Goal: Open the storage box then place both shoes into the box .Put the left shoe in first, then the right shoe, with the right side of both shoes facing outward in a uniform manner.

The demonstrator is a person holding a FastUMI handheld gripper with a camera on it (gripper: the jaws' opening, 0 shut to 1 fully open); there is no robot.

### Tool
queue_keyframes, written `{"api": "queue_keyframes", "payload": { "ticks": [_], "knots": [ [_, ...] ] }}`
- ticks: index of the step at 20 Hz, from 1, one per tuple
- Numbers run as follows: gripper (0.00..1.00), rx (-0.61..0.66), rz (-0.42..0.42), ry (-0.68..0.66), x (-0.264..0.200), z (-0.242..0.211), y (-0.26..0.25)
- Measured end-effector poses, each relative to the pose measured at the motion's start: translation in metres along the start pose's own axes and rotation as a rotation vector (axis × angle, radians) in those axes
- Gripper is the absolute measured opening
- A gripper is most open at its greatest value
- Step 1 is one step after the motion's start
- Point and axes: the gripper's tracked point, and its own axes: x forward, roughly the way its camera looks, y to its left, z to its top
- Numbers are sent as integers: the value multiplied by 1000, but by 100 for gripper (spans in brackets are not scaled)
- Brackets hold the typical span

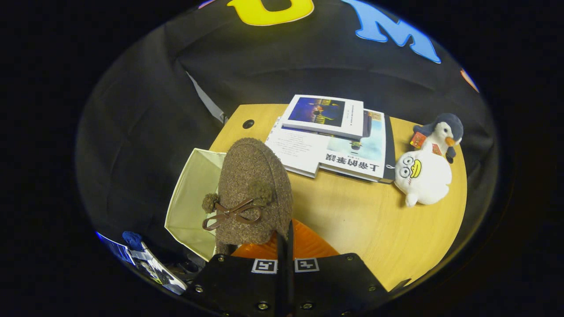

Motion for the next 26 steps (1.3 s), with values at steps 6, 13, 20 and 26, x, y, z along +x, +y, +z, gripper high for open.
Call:
{"api": "queue_keyframes", "payload": {
  "ticks": [6, 13, 20, 26],
  "knots": [
    [0, -59, 37, 33, 30, 15, 46],
    [0, -87, 94, 80, 55, 20, 104],
    [0, -132, 99, 118, 78, 17, 139],
    [1, -137, 69, 101, 90, 21, 151]
  ]
}}
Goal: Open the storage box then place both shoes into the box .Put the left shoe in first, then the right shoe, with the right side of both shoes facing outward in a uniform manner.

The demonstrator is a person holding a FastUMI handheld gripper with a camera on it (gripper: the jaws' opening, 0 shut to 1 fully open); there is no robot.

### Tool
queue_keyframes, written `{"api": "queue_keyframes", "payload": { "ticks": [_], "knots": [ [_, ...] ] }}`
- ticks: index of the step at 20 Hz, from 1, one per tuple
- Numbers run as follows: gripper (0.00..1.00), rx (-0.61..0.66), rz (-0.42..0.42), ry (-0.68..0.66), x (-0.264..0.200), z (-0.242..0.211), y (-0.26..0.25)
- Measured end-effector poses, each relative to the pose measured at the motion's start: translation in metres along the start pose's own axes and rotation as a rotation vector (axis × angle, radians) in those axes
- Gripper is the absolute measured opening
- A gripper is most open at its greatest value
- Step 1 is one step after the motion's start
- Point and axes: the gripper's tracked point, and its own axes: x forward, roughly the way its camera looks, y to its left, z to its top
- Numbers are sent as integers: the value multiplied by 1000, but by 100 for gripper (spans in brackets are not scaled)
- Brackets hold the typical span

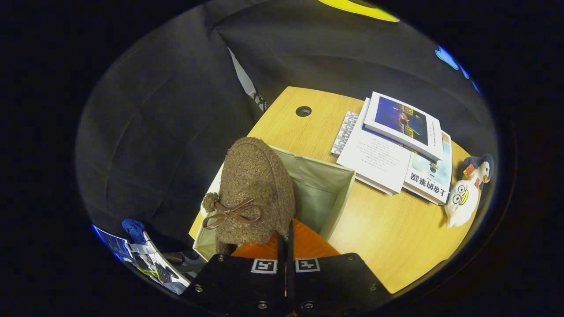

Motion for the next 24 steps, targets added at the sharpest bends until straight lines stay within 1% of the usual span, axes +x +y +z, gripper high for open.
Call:
{"api": "queue_keyframes", "payload": {
  "ticks": [1, 2, 4, 5, 6, 7, 9, 10, 14, 16, 19, 21, 24],
  "knots": [
    [1, 11, 11, -11, 0, 2, 6],
    [6, 10, 7, -12, 0, 3, 6],
    [9, 15, 27, -21, 2, 1, 11],
    [18, 16, 39, -23, -3, 2, 13],
    [24, 18, 52, -29, -4, 2, 16],
    [45, 15, 52, -37, -7, 4, 15],
    [85, -11, 20, -73, -16, 11, 5],
    [90, -16, 13, -92, -20, 13, 3],
    [91, -3, 32, -198, -51, 20, -6],
    [96, 12, 27, -272, -71, 23, -17],
    [96, 35, -44, -364, -101, 15, -51],
    [96, 63, -72, -416, -120, 6, -68],
    [96, 126, -122, -542, -159, -1, -102]
  ]
}}
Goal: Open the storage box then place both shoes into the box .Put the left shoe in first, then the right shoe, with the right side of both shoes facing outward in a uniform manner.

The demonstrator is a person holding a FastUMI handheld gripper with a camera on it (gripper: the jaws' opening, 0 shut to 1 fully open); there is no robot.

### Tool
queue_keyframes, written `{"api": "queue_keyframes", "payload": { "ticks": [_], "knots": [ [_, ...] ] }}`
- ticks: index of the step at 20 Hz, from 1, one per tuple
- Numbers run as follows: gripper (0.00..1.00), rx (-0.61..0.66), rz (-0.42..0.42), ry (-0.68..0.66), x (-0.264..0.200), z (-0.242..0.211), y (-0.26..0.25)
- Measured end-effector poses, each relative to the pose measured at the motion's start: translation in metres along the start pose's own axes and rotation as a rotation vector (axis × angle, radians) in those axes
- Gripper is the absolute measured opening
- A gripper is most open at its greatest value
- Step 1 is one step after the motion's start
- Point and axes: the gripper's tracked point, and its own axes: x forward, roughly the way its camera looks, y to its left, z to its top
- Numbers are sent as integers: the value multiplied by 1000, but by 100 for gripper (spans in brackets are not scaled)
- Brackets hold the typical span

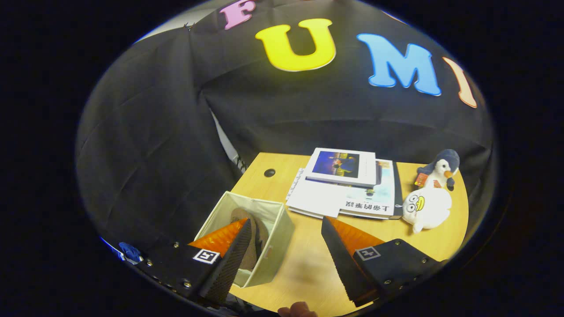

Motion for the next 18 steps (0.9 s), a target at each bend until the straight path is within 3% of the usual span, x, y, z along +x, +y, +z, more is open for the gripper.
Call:
{"api": "queue_keyframes", "payload": {
  "ticks": [8, 12, 15, 18],
  "knots": [
    [96, 12, -193, -397, -108, 75, -113],
    [96, -30, -243, -586, -168, 105, -146],
    [96, -27, -332, -626, -196, 106, -178],
    [96, -38, -351, -647, -220, 110, -200]
  ]
}}
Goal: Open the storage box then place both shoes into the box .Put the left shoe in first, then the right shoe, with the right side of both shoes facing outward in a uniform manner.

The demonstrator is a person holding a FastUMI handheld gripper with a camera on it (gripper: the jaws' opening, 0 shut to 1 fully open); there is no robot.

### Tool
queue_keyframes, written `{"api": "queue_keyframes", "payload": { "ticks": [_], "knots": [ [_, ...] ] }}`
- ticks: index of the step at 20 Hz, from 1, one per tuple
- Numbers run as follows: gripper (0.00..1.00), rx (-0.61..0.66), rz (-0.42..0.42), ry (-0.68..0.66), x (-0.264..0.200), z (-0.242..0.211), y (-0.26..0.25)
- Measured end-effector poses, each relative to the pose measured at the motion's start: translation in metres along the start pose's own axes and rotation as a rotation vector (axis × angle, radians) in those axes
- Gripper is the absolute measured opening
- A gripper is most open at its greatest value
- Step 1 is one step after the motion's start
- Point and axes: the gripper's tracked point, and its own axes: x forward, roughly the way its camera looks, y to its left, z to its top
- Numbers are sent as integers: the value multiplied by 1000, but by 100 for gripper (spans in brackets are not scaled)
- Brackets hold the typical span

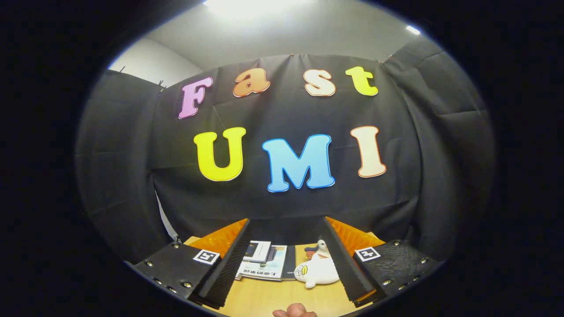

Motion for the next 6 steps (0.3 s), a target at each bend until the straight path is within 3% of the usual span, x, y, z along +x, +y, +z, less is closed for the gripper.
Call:
{"api": "queue_keyframes", "payload": {
  "ticks": [6],
  "knots": [
    [96, -30, -11, 10, -10, -9, -60]
  ]
}}
